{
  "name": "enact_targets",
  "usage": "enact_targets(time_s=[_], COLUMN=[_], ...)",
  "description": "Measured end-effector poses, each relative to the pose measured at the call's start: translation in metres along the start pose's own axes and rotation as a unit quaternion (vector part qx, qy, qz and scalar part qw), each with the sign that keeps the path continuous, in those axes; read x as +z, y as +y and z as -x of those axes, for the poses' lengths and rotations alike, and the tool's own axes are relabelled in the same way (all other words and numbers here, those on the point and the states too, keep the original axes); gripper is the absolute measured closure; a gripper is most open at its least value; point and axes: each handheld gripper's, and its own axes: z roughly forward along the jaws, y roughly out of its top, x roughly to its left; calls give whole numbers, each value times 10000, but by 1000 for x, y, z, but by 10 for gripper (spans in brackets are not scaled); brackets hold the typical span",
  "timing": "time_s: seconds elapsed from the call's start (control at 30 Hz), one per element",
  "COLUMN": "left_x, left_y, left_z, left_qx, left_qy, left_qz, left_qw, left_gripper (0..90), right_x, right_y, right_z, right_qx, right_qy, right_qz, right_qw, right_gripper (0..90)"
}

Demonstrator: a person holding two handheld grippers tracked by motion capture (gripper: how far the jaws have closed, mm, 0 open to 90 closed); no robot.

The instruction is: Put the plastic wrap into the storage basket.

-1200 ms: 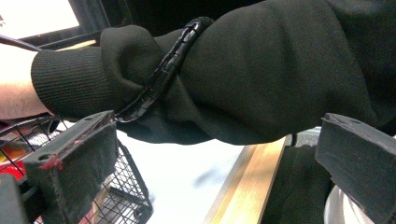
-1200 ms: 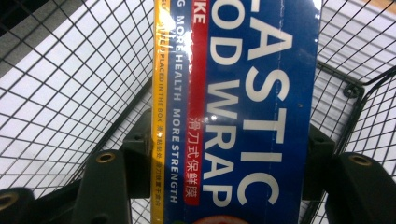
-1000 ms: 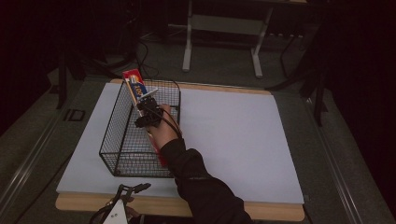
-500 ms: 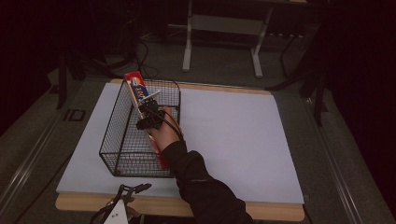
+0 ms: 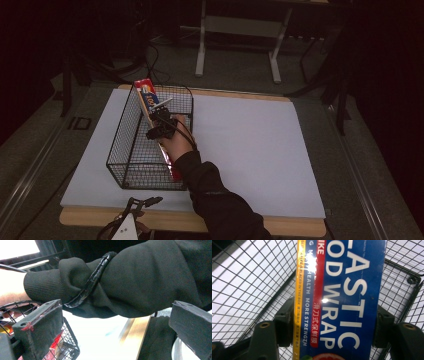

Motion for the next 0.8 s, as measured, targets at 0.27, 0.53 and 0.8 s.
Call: enact_targets(time_s=[0.27,0.53,0.8], left_x=[2,3,5], left_y=[0,-1,-1], left_z=[0,1,1], left_qx=[0,-15,-9], left_qy=[-34,-52,-70], left_qz=[-38,-59,-94], left_qw=[10000,10000,9999], left_gripper=[0,0,0], right_x=[-23,-45,-69], right_y=[3,-2,-14], right_z=[6,16,30], right_qx=[-224,-543,-707], right_qy=[493,790,888], right_qz=[310,603,782], right_qw=[9981,9936,9905], right_gripper=[146,114,128])
